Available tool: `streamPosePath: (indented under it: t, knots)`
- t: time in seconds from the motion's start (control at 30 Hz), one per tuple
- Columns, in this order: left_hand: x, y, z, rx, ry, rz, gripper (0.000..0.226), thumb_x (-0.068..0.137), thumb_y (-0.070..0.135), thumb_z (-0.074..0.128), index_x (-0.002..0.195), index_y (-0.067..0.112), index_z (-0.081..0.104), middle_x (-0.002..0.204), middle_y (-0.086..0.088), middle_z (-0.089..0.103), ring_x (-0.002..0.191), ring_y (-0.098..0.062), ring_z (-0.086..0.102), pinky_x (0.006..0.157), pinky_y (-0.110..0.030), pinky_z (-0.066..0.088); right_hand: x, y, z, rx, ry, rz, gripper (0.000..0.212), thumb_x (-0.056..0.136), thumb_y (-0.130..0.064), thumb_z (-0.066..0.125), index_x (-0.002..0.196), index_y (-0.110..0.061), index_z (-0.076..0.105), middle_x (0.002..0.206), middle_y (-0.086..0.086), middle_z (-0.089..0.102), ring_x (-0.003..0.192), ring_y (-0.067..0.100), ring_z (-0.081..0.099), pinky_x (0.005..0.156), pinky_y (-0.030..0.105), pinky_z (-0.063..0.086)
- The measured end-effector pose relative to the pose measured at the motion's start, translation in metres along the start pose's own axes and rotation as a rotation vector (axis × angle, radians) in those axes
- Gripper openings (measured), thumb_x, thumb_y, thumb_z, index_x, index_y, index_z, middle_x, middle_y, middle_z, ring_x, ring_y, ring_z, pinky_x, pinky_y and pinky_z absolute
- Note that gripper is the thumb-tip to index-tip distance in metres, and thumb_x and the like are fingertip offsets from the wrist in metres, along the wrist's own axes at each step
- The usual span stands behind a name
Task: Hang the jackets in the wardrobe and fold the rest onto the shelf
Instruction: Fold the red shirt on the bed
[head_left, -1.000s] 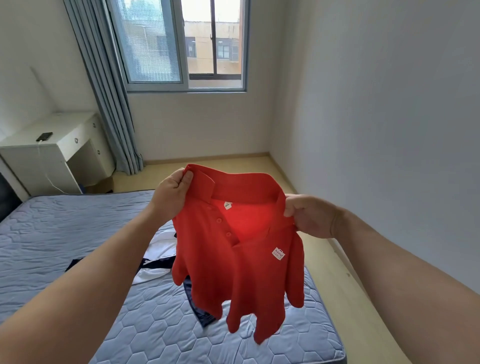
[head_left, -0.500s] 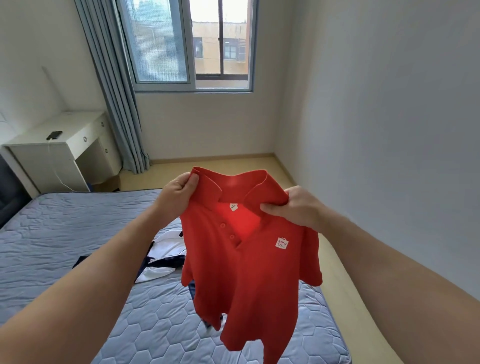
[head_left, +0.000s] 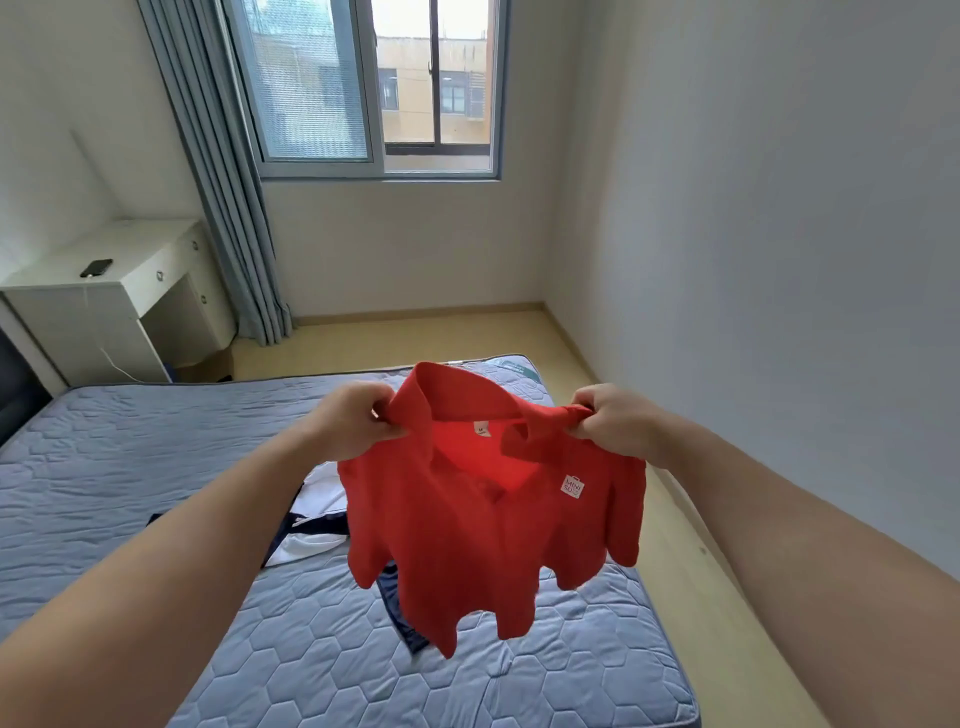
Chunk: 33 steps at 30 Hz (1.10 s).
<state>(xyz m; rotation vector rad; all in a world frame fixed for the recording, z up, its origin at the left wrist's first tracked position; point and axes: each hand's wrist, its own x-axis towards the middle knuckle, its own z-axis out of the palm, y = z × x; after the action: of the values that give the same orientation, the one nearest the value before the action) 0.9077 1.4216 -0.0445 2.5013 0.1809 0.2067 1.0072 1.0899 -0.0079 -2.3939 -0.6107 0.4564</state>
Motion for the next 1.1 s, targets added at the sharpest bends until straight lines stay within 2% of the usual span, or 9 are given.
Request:
streamPosePath:
  t: [0.1, 0.2, 0.37, 0.47, 0.53, 0.67, 0.77, 0.93, 1.1]
  knots:
    - [0.002, 0.004, 0.012, 0.043, 0.125, 0.069, 0.012, 0.092, 0.023, 0.071, 0.093, 0.018, 0.061, 0.080, 0.005, 0.065, 0.076, -0.022, 0.061, 0.067, -0.029, 0.044, 0.003, 0.008, 0.001, -0.007, 0.010, -0.016, 0.031, 0.087, -0.037, 0.074, 0.079, -0.008, 0.068, 0.066, -0.003, 0.060, 0.061, 0.013, 0.057, 0.055, 0.022, 0.044]
    - [0.005, 0.008, 0.026, 0.274, -0.112, 0.138, 0.013, 0.093, 0.030, 0.068, 0.096, 0.020, 0.061, 0.088, 0.003, 0.067, 0.088, -0.025, 0.064, 0.072, -0.032, 0.046, 0.001, 0.015, 0.000, -0.027, -0.058, 0.063, 0.039, 0.085, -0.056, 0.072, 0.087, -0.017, 0.077, 0.078, -0.004, 0.075, 0.072, 0.015, 0.073, 0.067, 0.024, 0.057]
    - [0.007, 0.010, 0.033, 0.257, 0.082, 0.096, 0.026, 0.093, 0.027, 0.066, 0.077, 0.022, 0.045, 0.073, 0.000, 0.053, 0.073, -0.029, 0.053, 0.061, -0.035, 0.030, 0.003, 0.031, 0.009, -0.154, 0.024, 0.081, 0.049, 0.087, -0.064, 0.063, 0.083, -0.017, 0.076, 0.077, -0.001, 0.073, 0.074, 0.020, 0.071, 0.067, 0.029, 0.055]
    - [0.010, 0.008, 0.040, 0.176, 0.170, 0.046, 0.032, 0.084, 0.005, 0.061, 0.069, 0.022, 0.037, 0.064, 0.000, 0.046, 0.066, -0.028, 0.045, 0.059, -0.036, 0.025, 0.006, 0.037, 0.013, -0.196, 0.116, 0.067, 0.056, 0.090, -0.064, 0.059, 0.062, -0.016, 0.057, 0.059, -0.002, 0.056, 0.060, 0.020, 0.056, 0.055, 0.030, 0.040]
    - [0.013, 0.010, 0.044, 0.186, 0.027, 0.020, 0.036, 0.080, -0.003, 0.056, 0.066, 0.022, 0.035, 0.065, -0.001, 0.046, 0.067, -0.025, 0.044, 0.056, -0.035, 0.026, 0.008, 0.040, 0.014, -0.154, 0.087, 0.087, 0.055, 0.088, -0.064, 0.062, 0.065, -0.015, 0.058, 0.059, 0.001, 0.055, 0.057, 0.017, 0.053, 0.055, 0.030, 0.040]
    - [0.027, 0.006, 0.050, 0.030, 0.011, -0.092, 0.032, 0.072, -0.015, 0.039, 0.070, 0.016, 0.040, 0.071, -0.016, 0.053, 0.056, -0.027, 0.058, 0.043, -0.028, 0.038, 0.012, 0.051, 0.020, -0.305, 0.141, 0.067, 0.034, 0.090, -0.038, 0.068, 0.063, -0.023, 0.054, 0.068, -0.005, 0.055, 0.078, 0.025, 0.060, 0.063, 0.032, 0.040]
    - [0.038, 0.002, 0.056, -0.101, -0.055, -0.161, 0.035, 0.076, -0.019, 0.035, 0.076, 0.015, 0.043, 0.077, -0.015, 0.047, 0.051, -0.035, 0.063, 0.031, -0.036, 0.049, 0.017, 0.058, 0.026, -0.269, 0.164, 0.067, 0.040, 0.092, -0.037, 0.068, 0.058, -0.026, 0.050, 0.063, -0.009, 0.053, 0.068, 0.020, 0.055, 0.058, 0.030, 0.035]
    - [0.053, -0.009, 0.072, -0.241, -0.046, -0.226, 0.036, 0.087, -0.012, 0.039, 0.098, 0.020, 0.052, 0.095, -0.019, 0.055, 0.061, -0.040, 0.068, 0.053, -0.056, 0.060, 0.022, 0.074, 0.031, -0.236, 0.237, 0.113, 0.041, 0.090, -0.046, 0.069, 0.062, -0.022, 0.050, 0.068, -0.002, 0.055, 0.070, 0.024, 0.054, 0.058, 0.032, 0.032]
    - [0.056, -0.009, 0.092, 0.028, -0.060, -0.089, 0.031, 0.090, -0.002, 0.050, 0.107, 0.016, 0.069, 0.101, -0.012, 0.068, 0.093, -0.033, 0.065, 0.077, -0.032, 0.050, 0.024, 0.093, 0.030, -0.294, 0.169, 0.145, 0.045, 0.088, -0.045, 0.071, 0.062, -0.021, 0.045, 0.066, -0.002, 0.049, 0.071, 0.026, 0.051, 0.059, 0.033, 0.032]
